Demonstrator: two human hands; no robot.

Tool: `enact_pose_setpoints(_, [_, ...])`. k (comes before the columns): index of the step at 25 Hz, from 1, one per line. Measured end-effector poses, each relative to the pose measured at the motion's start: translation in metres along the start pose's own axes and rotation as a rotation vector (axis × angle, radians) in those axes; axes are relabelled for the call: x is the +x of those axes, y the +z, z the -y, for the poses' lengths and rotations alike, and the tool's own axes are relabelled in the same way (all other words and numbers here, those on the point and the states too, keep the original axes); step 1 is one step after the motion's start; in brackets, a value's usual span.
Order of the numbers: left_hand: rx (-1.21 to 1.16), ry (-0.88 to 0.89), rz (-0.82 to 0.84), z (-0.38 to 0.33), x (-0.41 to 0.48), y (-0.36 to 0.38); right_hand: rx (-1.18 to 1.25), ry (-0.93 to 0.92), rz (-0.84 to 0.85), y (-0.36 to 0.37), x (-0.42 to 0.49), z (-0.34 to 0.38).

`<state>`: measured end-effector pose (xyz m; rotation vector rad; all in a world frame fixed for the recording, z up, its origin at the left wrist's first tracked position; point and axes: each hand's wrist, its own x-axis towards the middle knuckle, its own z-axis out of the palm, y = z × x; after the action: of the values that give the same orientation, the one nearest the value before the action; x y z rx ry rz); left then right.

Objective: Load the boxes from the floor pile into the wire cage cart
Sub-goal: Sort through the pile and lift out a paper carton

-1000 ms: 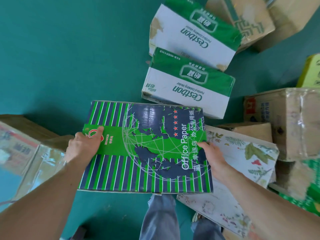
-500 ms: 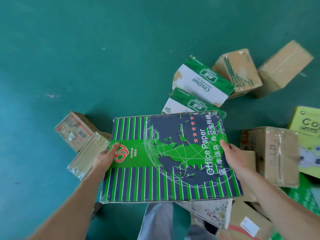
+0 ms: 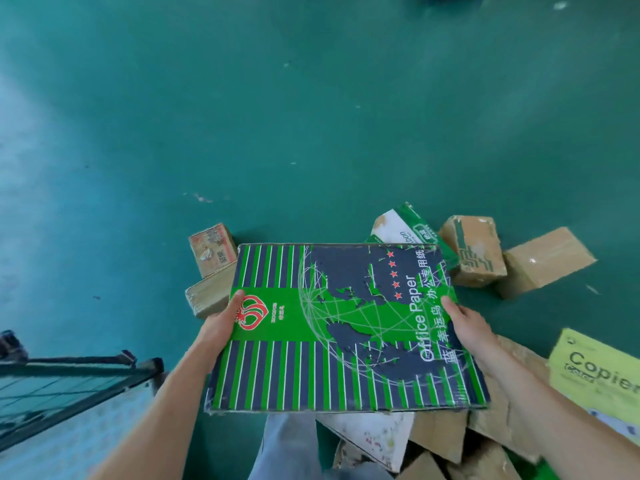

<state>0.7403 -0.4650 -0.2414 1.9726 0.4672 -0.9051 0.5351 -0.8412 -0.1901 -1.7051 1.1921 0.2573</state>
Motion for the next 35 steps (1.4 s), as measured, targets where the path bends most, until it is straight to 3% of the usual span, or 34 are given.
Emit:
enact_pose_setpoints(3, [-0.121,-0.085,-0.073,0.059,-0.039,-0.047,-0.057,-0.101,0.081,0.018,-0.027,0.036])
enact_pose_setpoints(8, [-0.415,-0.163,-0.107,0.222,-0.044,-0.105,-0.311,-0.259,0.248,0.083,-0.078,0.085])
enact_pose_setpoints(15, [-0.753,-0.189,-0.119,0.293,-0.207,-0.211,-0.496,-0.333,0.416,0.225,-0.179,0.115])
enact_pose_setpoints(21, [-0.94,-0.217,-0.325,0.422,-0.311,-0.321,-0.587,-0.395,0.569,0.378,-0.302,0.114])
enact_pose_setpoints(26, [-1.12,-0.221,-0.533,0.526,-0.386,-0.377,-0.673,-0.507,0.805,0.484,-0.415,0.115])
enact_pose_setpoints(30, [-1.285,-0.218,-0.708,0.682,-0.357,-0.386,-0.808,-0.506,0.852,0.55,-0.458,0.108])
enact_pose_setpoints(35, [-1.446,-0.225,-0.855,0.657,-0.4,-0.404,-0.911,-0.637,0.871,0.638,-0.483,0.112])
